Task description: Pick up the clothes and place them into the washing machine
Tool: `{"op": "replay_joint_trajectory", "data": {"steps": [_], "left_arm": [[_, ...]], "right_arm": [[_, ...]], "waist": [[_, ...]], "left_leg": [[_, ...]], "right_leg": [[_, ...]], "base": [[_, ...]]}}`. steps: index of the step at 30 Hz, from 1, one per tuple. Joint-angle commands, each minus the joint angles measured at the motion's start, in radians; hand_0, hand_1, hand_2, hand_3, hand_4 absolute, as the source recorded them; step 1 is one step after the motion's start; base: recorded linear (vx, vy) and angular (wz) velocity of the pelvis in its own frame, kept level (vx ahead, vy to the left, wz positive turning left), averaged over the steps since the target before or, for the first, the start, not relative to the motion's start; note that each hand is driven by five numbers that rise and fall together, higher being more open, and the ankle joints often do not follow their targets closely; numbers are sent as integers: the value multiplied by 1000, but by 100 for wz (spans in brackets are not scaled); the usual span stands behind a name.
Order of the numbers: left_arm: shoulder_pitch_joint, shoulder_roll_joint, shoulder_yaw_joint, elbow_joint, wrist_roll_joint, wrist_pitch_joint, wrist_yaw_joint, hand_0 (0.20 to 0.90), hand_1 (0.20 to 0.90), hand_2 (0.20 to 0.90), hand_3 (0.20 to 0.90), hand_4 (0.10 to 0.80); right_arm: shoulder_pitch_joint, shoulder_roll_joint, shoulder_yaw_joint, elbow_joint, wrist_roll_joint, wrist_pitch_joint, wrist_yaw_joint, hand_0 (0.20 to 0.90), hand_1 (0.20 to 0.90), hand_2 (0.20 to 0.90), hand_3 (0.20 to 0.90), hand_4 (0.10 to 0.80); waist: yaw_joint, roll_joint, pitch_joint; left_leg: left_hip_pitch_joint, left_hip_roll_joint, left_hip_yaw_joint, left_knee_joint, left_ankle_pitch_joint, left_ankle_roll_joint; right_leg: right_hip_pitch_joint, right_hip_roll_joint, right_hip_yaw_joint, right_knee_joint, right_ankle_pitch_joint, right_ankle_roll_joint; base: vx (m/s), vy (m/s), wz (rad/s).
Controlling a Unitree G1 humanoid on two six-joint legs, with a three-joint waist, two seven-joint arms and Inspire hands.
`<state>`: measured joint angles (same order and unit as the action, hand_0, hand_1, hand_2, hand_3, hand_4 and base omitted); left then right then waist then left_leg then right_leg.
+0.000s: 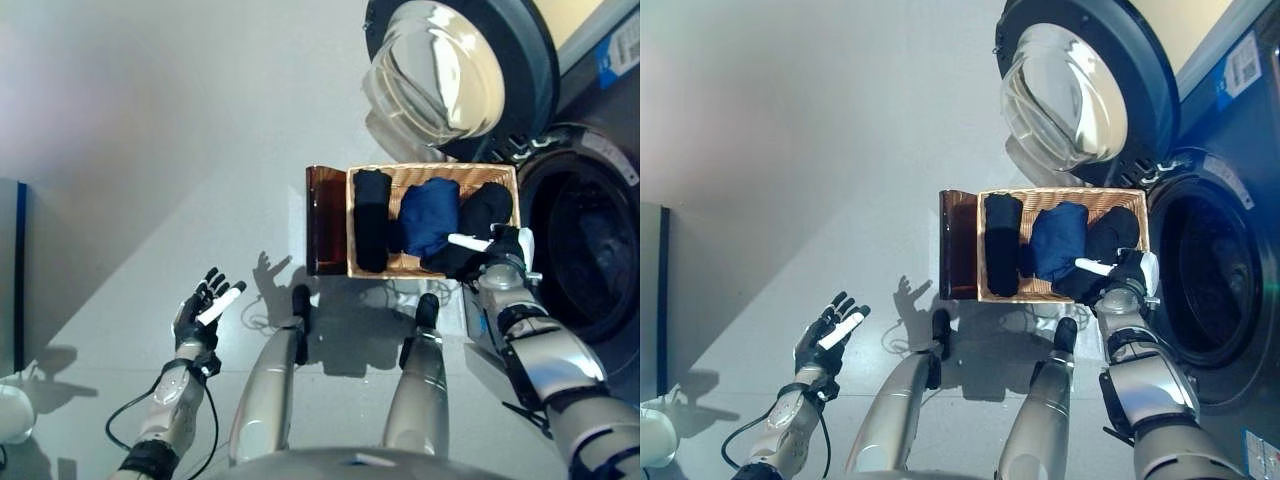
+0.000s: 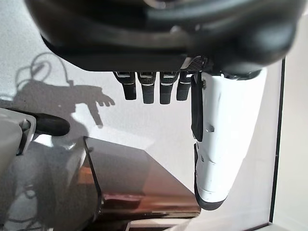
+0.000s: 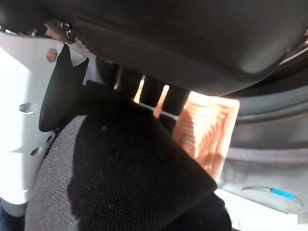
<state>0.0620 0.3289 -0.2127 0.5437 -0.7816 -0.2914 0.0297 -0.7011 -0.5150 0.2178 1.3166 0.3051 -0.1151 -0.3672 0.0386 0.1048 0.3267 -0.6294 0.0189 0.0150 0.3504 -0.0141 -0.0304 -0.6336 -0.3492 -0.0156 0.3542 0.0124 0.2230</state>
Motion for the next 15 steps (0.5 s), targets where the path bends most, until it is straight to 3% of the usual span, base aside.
{"op": "replay_joint_trajectory", "data": {"steps": [1, 5, 11, 15], "left_arm": [[13, 54, 67, -5, -9, -72, -13, 900, 900, 900, 900, 800], [15, 44, 64, 5, -11, -71, -17, 900, 900, 900, 900, 800], [15, 48, 67, -2, -6, -69, -24, 900, 900, 900, 900, 800], [5, 33, 64, 13, -5, -72, -16, 900, 900, 900, 900, 800]], "right_arm": [[-16, -84, -15, -63, 40, -102, 3, 200, 200, 200, 200, 300], [10, -74, -65, -69, 126, -129, 22, 200, 200, 200, 200, 300], [10, -87, -44, -54, 77, -118, 26, 200, 200, 200, 200, 300], [28, -62, -81, -89, 148, -151, 26, 200, 200, 200, 200, 300]], "waist": [[5, -31, -26], [3, -34, -33], [5, -33, -35], [1, -30, -31]], "left_leg": [[30, 12, -19, -62, 22, -53], [41, 18, -22, -69, 24, -56], [39, 19, -23, -65, 25, -58], [37, 20, -21, -61, 25, -60]], "right_leg": [[24, 8, -13, -41, 97, -54], [41, 11, -18, -55, 98, -53], [45, 8, -21, -55, 97, -52], [40, 9, -20, -55, 96, -54]], "base": [[10, -11, -4], [9, -8, 0], [0, 0, 0], [0, 0, 0]]}}
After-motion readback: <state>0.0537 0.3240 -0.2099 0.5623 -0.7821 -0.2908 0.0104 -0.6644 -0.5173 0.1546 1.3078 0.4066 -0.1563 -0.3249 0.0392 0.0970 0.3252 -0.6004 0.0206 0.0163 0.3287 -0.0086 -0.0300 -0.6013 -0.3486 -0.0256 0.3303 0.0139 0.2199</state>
